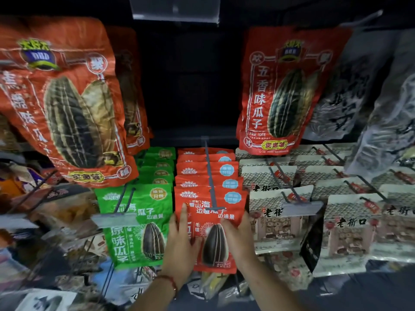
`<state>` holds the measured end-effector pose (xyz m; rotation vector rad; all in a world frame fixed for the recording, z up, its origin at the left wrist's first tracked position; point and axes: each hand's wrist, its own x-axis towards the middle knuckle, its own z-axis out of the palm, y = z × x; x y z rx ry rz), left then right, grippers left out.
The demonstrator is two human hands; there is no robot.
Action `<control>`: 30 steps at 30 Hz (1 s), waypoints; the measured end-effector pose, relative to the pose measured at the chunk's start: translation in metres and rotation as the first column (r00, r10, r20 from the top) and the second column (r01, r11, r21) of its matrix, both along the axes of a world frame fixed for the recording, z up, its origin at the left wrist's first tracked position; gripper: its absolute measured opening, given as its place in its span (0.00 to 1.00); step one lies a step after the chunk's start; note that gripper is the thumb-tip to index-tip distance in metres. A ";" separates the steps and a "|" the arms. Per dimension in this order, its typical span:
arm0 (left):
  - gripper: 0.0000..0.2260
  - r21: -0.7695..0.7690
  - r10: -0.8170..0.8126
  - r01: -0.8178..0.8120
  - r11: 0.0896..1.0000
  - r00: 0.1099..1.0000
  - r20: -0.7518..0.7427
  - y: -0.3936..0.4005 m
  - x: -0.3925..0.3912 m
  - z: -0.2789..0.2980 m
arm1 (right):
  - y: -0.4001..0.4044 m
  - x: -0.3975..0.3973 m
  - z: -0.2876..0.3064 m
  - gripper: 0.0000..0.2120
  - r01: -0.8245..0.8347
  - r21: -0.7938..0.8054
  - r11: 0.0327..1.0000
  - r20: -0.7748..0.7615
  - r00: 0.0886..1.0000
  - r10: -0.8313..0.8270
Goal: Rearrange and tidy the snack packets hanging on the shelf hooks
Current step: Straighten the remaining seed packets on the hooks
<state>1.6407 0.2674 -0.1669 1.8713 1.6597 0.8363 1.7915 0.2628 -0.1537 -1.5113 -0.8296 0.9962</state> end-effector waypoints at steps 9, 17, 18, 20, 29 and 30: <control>0.39 0.051 -0.127 0.128 0.990 0.991 -0.035 -0.012 -0.030 0.006 | -0.013 0.005 0.006 0.16 -0.107 -0.048 0.993 -0.041 0.994 0.105; 0.44 0.206 -0.200 0.373 0.905 0.799 -0.567 -0.016 -0.057 0.003 | -0.052 0.004 0.009 0.18 -0.202 -0.118 0.972 0.101 0.972 0.214; 0.43 0.222 -0.211 0.412 0.884 0.774 -0.597 -0.015 -0.059 0.004 | -0.060 0.002 0.010 0.19 -0.216 -0.121 0.969 0.163 0.958 0.234; 0.42 0.240 -0.242 0.486 0.841 0.732 -0.636 -0.012 -0.060 0.005 | -0.075 0.000 0.016 0.22 -0.237 -0.137 0.962 0.322 0.908 0.269; 0.38 0.237 -0.371 0.722 0.650 0.573 -0.731 -0.013 -0.025 0.021 | -0.101 0.038 0.035 0.38 -0.097 -0.316 0.944 0.817 0.478 0.322; 0.37 0.238 -0.366 0.727 0.644 0.566 -0.739 -0.015 -0.018 0.024 | -0.102 0.045 0.037 0.38 -0.085 -0.320 0.944 0.843 0.429 0.325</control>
